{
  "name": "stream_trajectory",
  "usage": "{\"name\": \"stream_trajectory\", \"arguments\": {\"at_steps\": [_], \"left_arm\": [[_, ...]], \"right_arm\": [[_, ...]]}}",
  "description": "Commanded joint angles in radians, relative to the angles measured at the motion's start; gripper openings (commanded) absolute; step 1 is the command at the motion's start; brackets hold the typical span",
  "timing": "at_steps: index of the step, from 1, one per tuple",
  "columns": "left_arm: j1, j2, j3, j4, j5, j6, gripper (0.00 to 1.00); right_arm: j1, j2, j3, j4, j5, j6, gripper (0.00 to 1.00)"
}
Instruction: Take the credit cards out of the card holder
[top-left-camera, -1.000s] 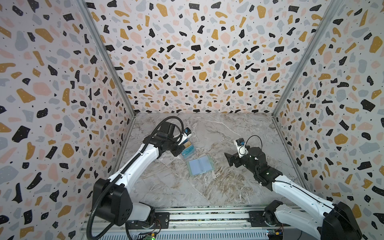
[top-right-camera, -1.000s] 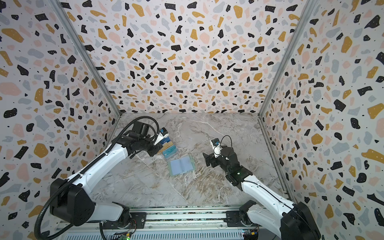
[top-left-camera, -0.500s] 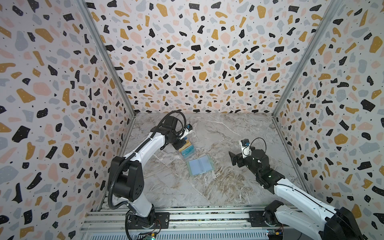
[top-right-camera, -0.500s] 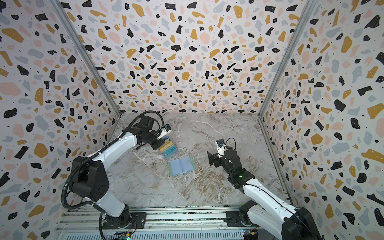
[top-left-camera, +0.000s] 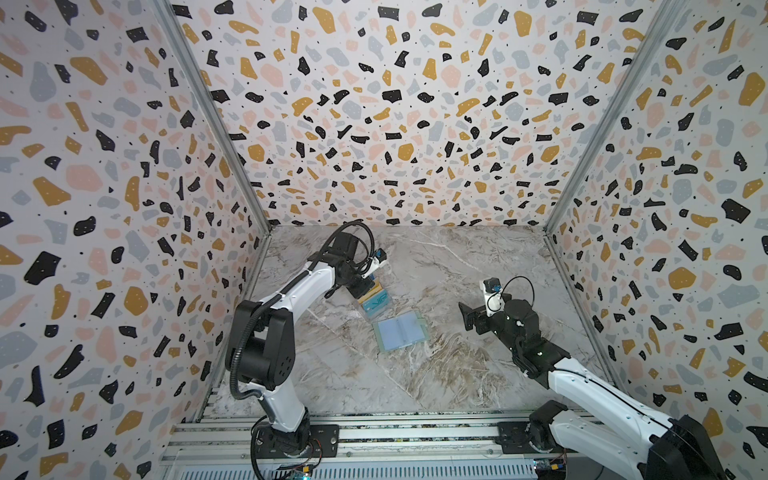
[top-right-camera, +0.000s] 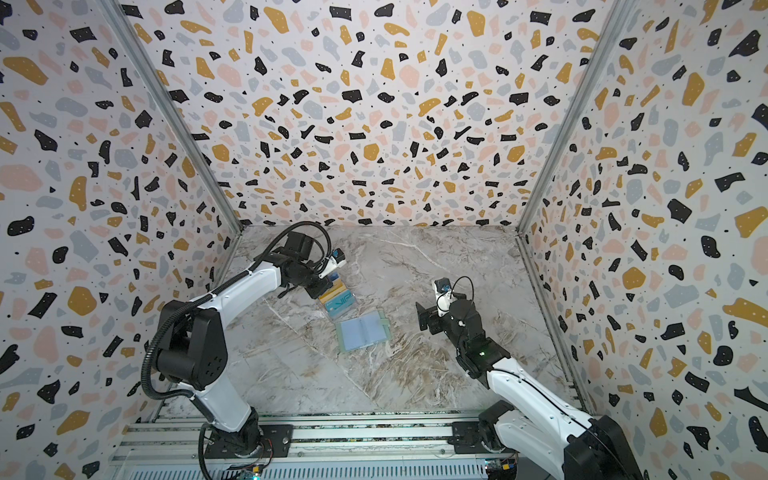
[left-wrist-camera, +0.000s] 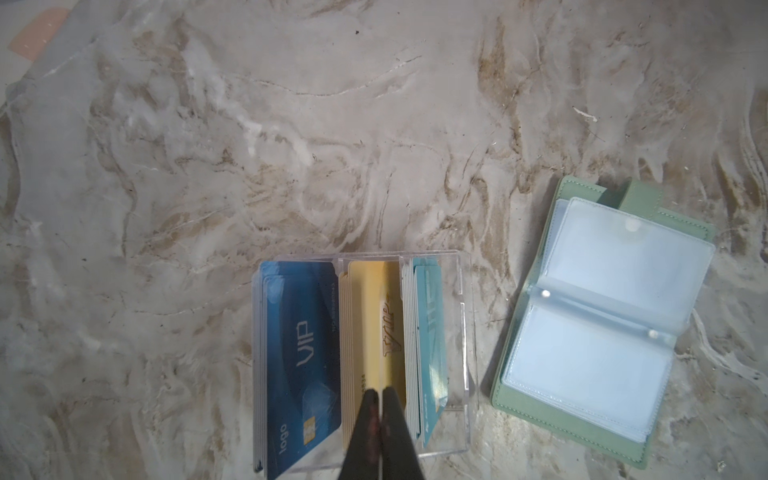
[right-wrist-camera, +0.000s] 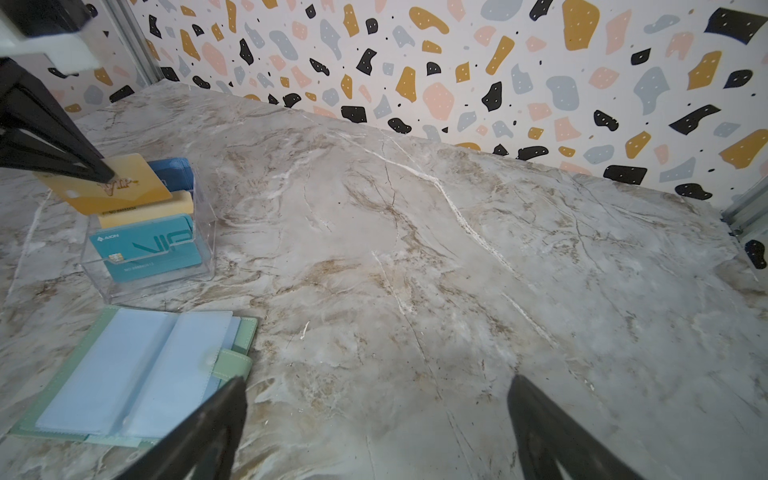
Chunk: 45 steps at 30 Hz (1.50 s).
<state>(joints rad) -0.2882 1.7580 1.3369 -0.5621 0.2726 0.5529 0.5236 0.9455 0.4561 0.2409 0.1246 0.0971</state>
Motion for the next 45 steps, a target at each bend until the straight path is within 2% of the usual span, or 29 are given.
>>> {"name": "stream_trajectory", "arguments": {"at_steps": [1,21,32,45], "left_arm": [[0.006,0.02,0.02,0.029,0.019,-0.016,0.0],[0.02,0.084,-0.032,0.079,0.08,-0.05,0.0],[0.023,0.092,-0.057,0.088,0.06,-0.055,0.12],[0.023,0.09,-0.025,0.086,0.036,-0.091,0.21]], "right_arm": [[-0.004,-0.021,-0.002,0.019,0.008,0.011,0.98],[-0.008,-0.02,-0.002,0.013,0.013,0.016,0.98],[-0.01,-0.021,-0.002,0.014,0.012,0.019,0.98],[-0.013,-0.025,-0.007,0.017,0.018,0.017,0.98]]}}
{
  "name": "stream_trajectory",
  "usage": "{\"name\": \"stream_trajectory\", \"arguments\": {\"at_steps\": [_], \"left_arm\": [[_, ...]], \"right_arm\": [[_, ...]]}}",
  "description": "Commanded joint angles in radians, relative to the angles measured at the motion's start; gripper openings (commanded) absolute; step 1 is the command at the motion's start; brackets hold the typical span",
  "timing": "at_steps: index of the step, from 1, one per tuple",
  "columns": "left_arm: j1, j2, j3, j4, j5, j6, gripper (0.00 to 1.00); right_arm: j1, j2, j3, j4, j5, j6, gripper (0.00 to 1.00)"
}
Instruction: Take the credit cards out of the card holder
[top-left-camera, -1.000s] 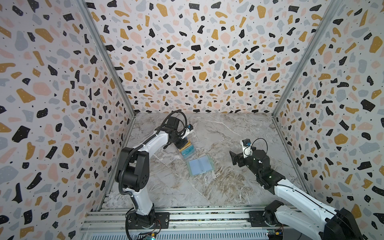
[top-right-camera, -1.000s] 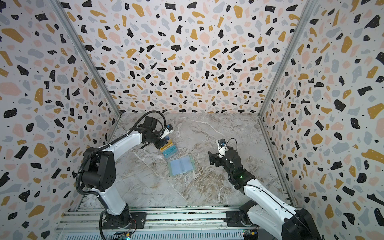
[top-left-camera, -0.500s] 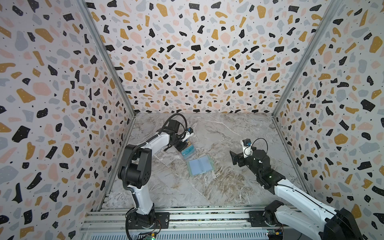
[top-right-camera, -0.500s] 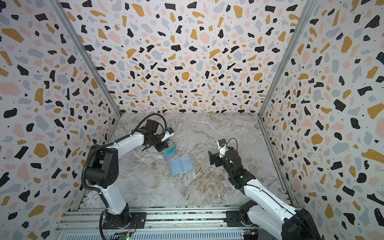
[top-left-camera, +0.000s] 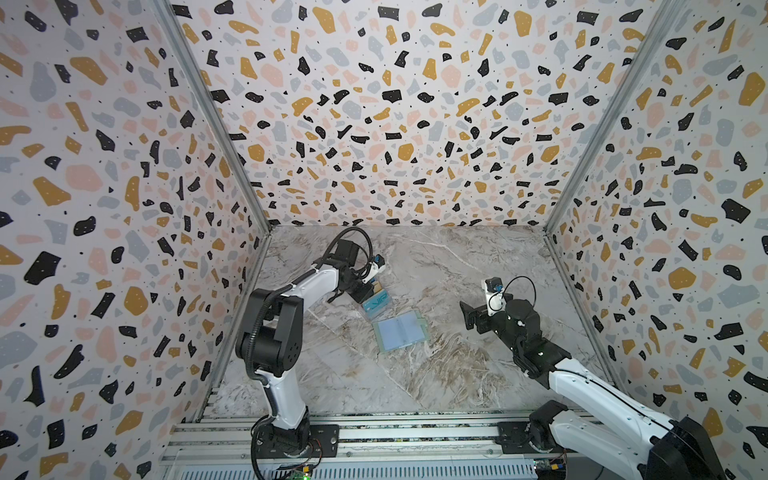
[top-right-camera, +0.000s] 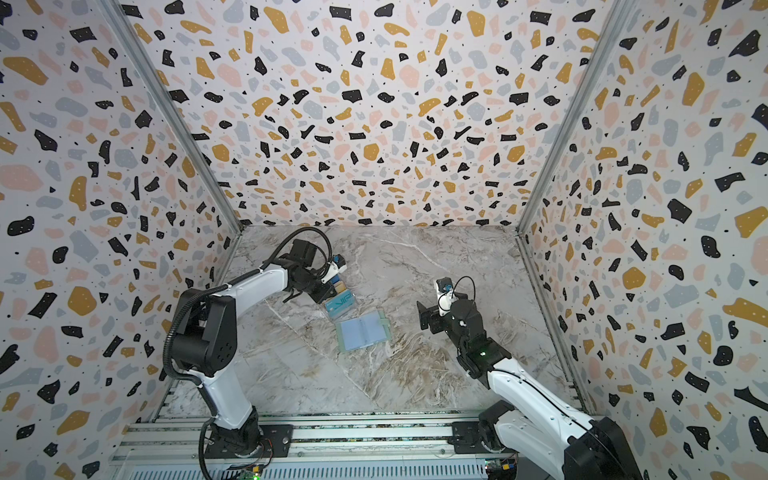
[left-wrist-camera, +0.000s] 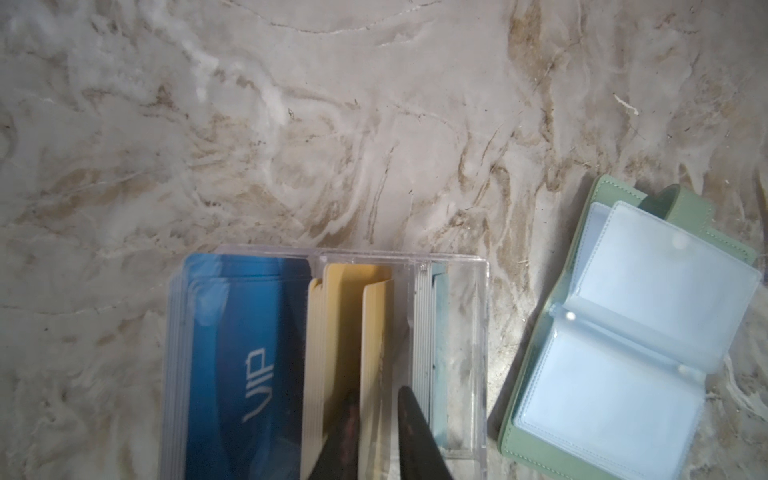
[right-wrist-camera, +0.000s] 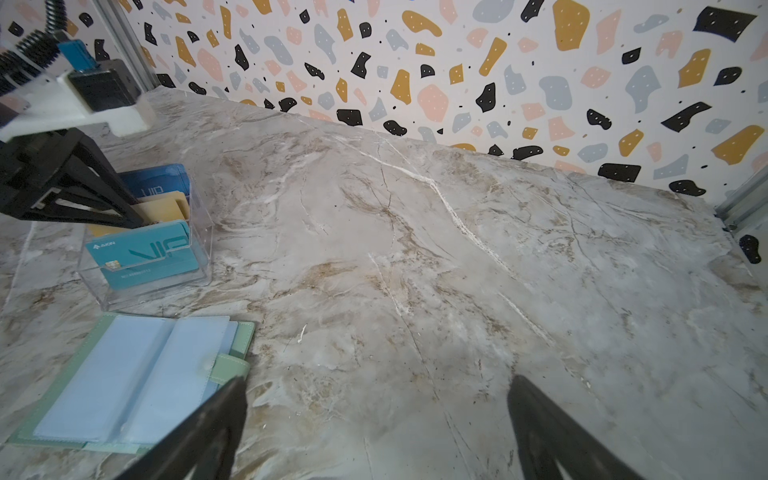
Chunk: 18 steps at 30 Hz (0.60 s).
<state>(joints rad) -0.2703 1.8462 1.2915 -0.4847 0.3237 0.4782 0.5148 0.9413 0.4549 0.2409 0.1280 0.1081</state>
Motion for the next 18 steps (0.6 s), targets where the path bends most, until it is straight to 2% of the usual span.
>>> {"name": "stream_trajectory", "arguments": {"at_steps": [1,18], "left_arm": [[0.005,0.001,0.022,0.007,-0.015,-0.017,0.22],[0.005,-0.092,0.004,0.061,-0.049,-0.076,0.3]], "right_arm": [[-0.004,-0.021,-0.005,0.017,0.015,0.006,0.98],[-0.021,-0.009,-0.004,0.023,0.022,0.006,0.98]]}}
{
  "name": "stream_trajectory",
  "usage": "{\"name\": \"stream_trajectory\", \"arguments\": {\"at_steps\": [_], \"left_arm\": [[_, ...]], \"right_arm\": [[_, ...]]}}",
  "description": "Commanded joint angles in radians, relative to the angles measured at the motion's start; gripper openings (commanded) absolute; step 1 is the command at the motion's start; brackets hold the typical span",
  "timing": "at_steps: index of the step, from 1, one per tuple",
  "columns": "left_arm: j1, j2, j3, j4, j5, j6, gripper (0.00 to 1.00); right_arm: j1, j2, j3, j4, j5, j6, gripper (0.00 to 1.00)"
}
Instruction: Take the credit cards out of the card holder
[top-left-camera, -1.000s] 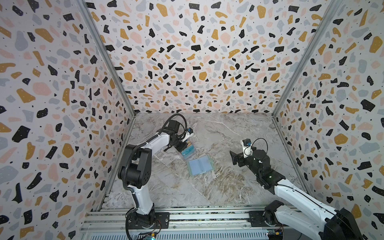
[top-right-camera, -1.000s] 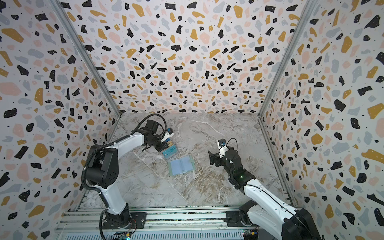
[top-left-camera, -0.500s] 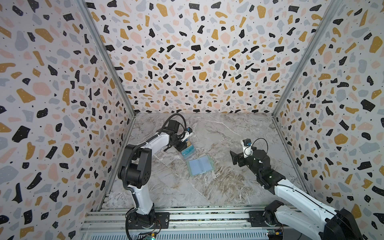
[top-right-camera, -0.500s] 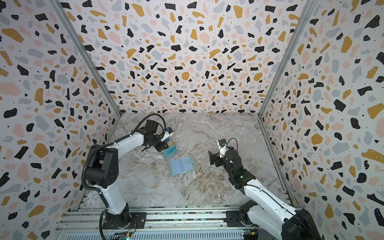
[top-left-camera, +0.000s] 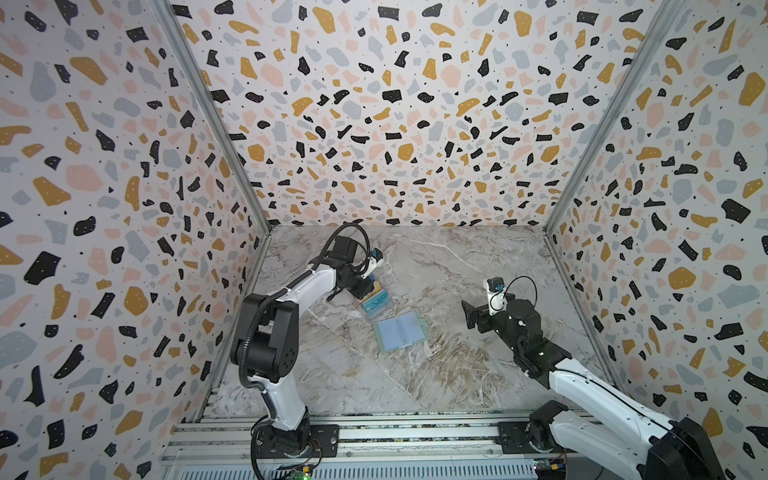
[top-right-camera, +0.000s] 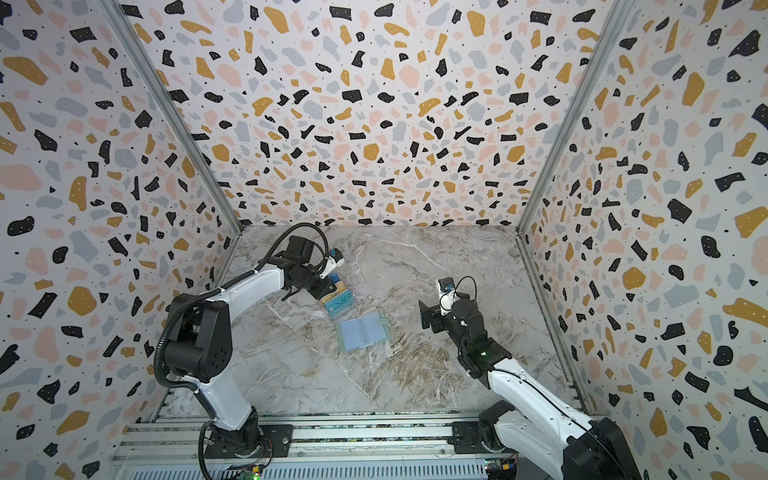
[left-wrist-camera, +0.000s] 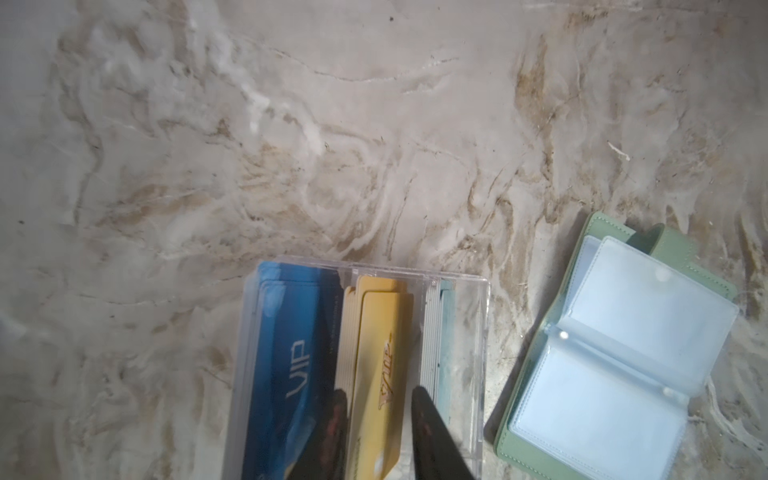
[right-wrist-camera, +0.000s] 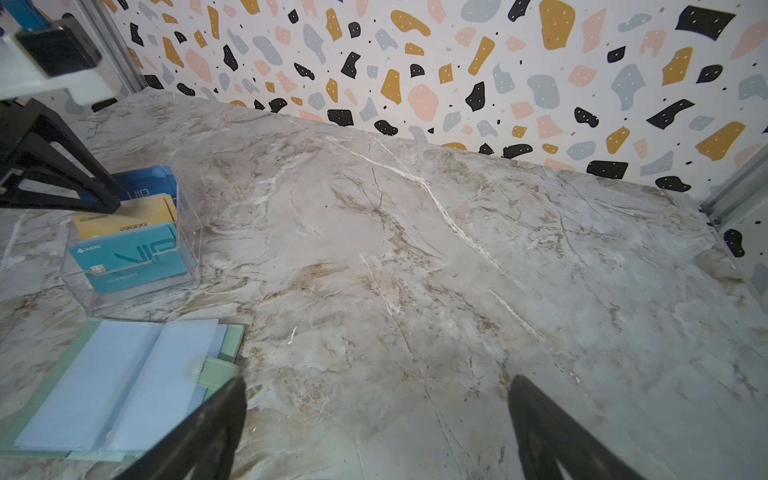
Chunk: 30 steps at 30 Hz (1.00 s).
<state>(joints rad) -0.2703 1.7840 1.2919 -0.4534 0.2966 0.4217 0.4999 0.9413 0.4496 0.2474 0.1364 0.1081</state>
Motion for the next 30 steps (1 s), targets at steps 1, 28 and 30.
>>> {"name": "stream_trajectory", "arguments": {"at_steps": [1,28,30], "left_arm": [[0.005,-0.036,0.002,0.032,-0.027,-0.024,0.3],[0.095,-0.677,-0.788,0.803,-0.509,-0.391,0.69],[0.112,-0.705,-0.85,0.866,-0.533,-0.413,0.72]], "right_arm": [[-0.007,-0.009,0.002,0.019,0.015,0.007,0.98],[-0.28,0.139,-0.026,0.287,0.152,0.01,0.99],[-0.287,0.153,-0.03,0.305,0.165,-0.004,0.99]]}}
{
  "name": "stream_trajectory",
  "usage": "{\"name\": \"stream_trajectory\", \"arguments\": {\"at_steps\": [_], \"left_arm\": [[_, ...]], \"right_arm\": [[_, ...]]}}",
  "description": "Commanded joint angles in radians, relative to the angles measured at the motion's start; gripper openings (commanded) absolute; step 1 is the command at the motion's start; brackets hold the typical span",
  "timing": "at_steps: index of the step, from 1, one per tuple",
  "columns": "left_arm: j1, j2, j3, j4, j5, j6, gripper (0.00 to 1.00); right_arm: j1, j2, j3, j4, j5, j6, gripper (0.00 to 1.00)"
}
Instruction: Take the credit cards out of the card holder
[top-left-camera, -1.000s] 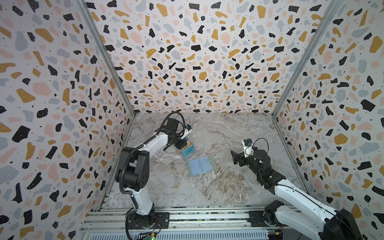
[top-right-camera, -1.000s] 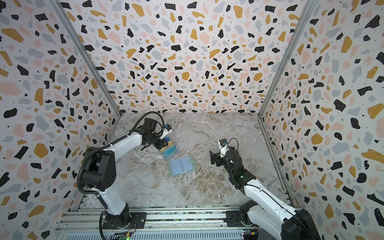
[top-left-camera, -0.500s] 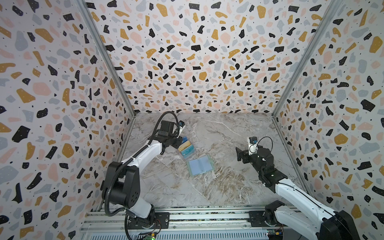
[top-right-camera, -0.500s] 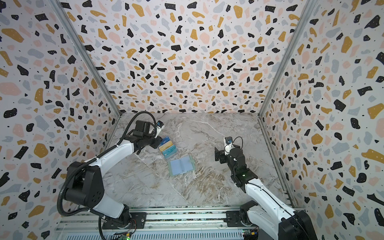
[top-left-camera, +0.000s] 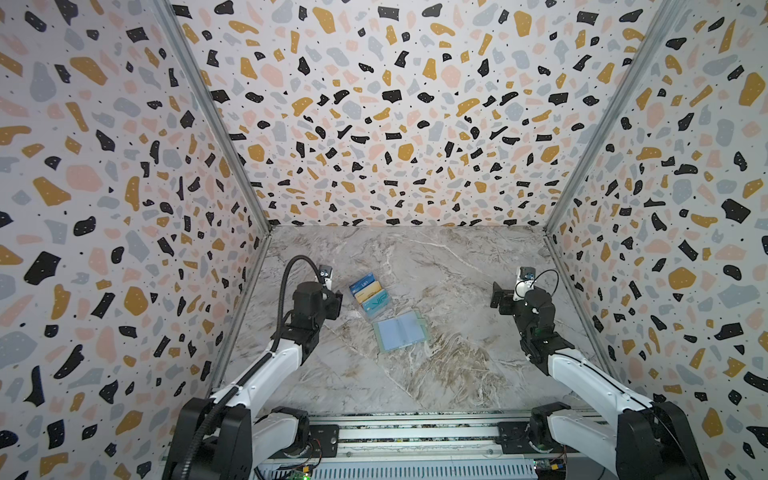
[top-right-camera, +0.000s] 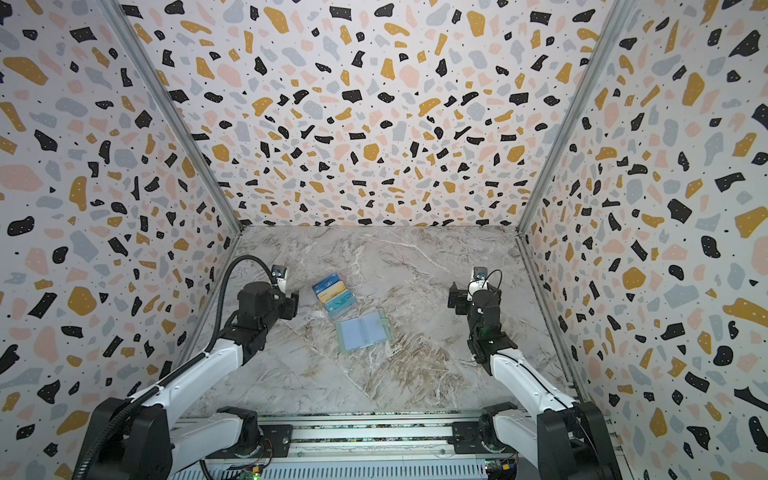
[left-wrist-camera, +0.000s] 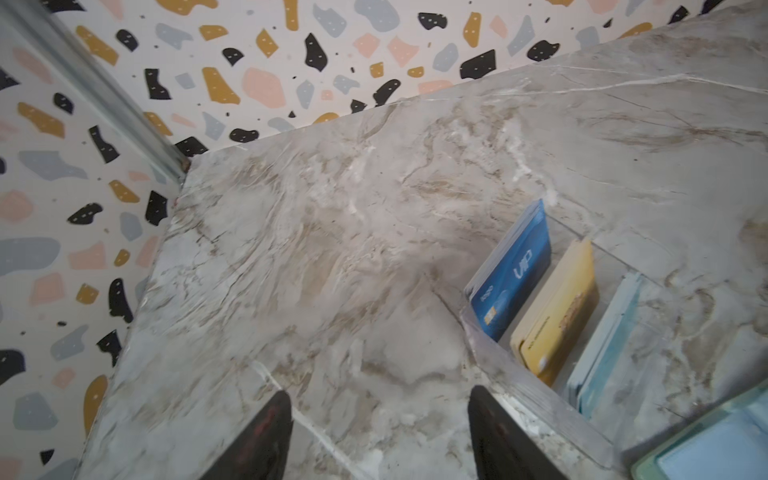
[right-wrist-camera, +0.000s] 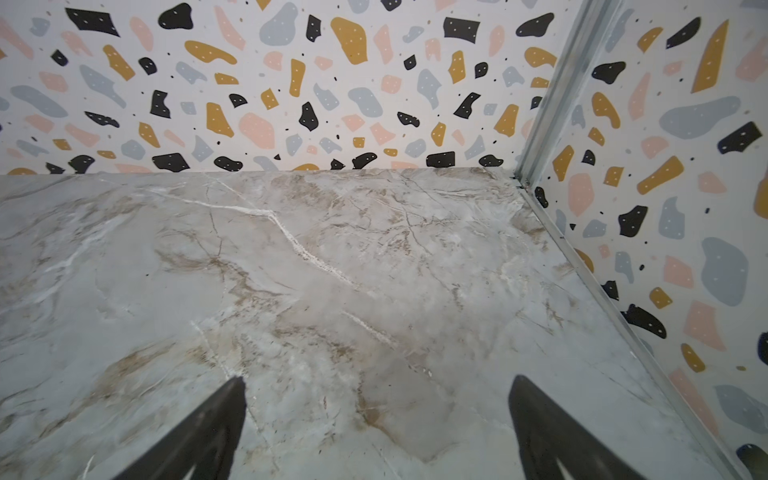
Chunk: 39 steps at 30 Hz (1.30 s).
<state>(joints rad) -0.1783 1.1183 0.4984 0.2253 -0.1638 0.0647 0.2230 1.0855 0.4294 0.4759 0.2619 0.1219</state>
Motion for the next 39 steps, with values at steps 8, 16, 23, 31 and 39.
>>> {"name": "stream_trajectory", "arguments": {"at_steps": [8,16,23,31,39], "left_arm": [[0.048,-0.041,-0.251,0.485,-0.175,-0.078,0.86],[0.053,0.071,-0.295,0.669,-0.215,-0.082,1.0],[0.054,0.119,-0.299,0.768,-0.232,-0.081,1.0],[0.054,0.274,-0.341,0.981,-0.21,-0.073,1.0],[0.056,0.278,-0.332,0.969,-0.208,-0.075,1.0]], "right_arm": [[-0.034,0.037,-0.112,0.274,0.072,-0.071,0.99],[-0.07,0.132,-0.19,0.493,-0.008,-0.11,0.99],[-0.071,0.242,-0.23,0.652,-0.025,-0.139,0.99],[-0.08,0.345,-0.232,0.74,-0.055,-0.143,0.99],[-0.142,0.4,-0.224,0.764,-0.136,-0.104,0.99]]}}
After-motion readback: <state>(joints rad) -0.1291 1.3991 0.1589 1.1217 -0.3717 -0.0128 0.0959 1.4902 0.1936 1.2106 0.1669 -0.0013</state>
